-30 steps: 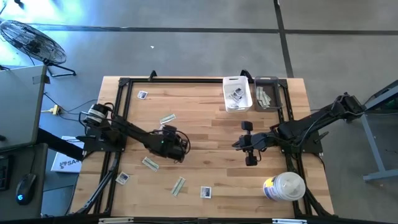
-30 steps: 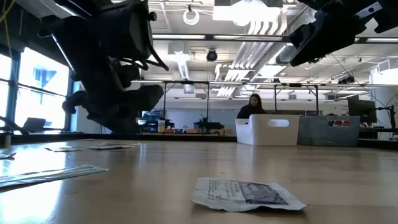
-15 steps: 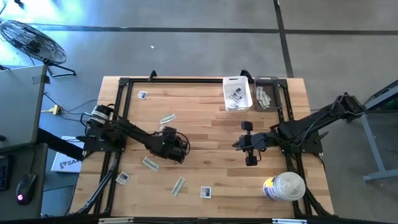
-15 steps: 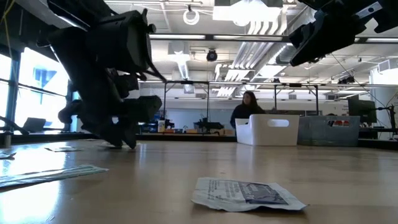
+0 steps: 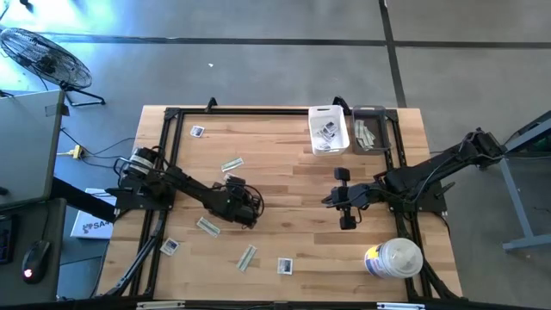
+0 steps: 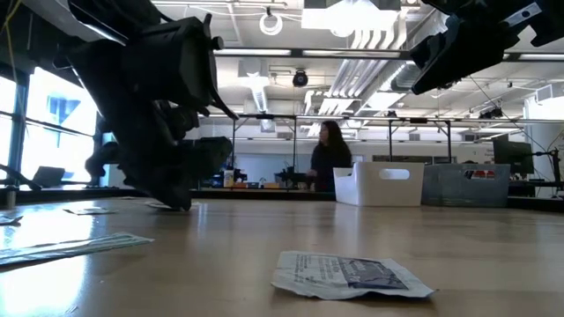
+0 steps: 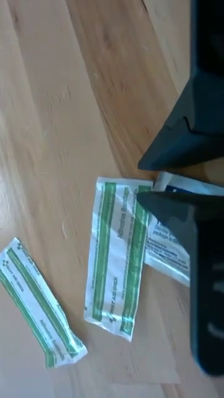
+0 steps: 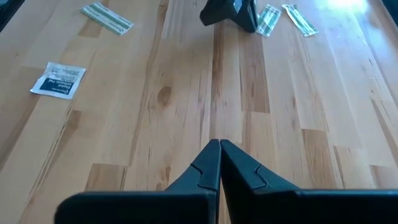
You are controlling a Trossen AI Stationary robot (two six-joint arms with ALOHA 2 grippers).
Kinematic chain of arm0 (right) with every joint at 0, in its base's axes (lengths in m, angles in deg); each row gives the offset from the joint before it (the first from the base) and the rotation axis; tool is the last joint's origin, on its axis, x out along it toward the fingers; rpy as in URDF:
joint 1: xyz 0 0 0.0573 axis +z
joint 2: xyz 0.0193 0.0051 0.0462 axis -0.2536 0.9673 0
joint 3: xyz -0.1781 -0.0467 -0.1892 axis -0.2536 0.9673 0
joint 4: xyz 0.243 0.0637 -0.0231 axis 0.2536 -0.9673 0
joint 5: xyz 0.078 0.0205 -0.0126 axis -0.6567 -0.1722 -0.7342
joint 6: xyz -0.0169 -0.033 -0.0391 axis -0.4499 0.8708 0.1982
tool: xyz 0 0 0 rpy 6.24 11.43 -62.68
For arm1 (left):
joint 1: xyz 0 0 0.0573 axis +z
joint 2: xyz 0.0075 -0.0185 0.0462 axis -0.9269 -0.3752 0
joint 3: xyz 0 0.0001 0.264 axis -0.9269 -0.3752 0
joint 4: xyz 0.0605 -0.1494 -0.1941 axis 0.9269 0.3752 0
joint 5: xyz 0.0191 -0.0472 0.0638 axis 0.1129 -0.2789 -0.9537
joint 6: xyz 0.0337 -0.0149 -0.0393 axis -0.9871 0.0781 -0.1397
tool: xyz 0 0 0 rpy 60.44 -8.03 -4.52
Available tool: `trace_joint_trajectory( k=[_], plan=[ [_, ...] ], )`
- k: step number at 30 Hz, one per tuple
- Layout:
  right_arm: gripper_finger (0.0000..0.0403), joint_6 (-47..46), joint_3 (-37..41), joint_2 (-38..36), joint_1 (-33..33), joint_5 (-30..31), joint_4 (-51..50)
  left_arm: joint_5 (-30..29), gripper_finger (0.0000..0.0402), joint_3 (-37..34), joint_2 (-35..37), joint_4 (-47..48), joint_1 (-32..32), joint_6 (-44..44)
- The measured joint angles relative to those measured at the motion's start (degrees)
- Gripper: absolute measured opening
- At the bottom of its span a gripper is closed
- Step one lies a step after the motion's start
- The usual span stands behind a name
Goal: Pick & Place First Aid Supplies
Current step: Put the alcohol pad into the white bin
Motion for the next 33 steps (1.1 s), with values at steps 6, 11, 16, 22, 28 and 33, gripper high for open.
trace_joint_trajectory(
  k=[6,11,16,22,28,33],
  plan=[
    [0.0003,0.0,0.0,0.0,0.0,0.0,-0.11,1.22,0.0006,-0.06,0.57,1.96,0.07,1.19],
    [0.0003,0.05,0.0,0.0,0.0,0.09,-0.15,4.58,0.0003,-0.4,4.23,4.08,0.13,-0.55],
    [0.0002,0.17,0.0,0.0,-0.02,0.15,-0.19,9.02,0.0001,-0.44,9.19,3.49,0.1,-6.72],
    [0.0003,0.6,0.0,0.0,-0.01,0.19,-0.14,10.67,0.0001,-0.33,10.67,-0.76,0.11,-13.58],
    [0.0002,0.57,0.0,0.0,-0.02,0.2,-0.11,8.63,0.0001,-0.28,10.67,-1.79,0.11,-15.41],
    [0.0004,0.02,0.0,0.0,-0.01,0.2,-0.13,11.89,0.0001,-0.26,10.53,2.65,0.73,-12.33]
  ],
)
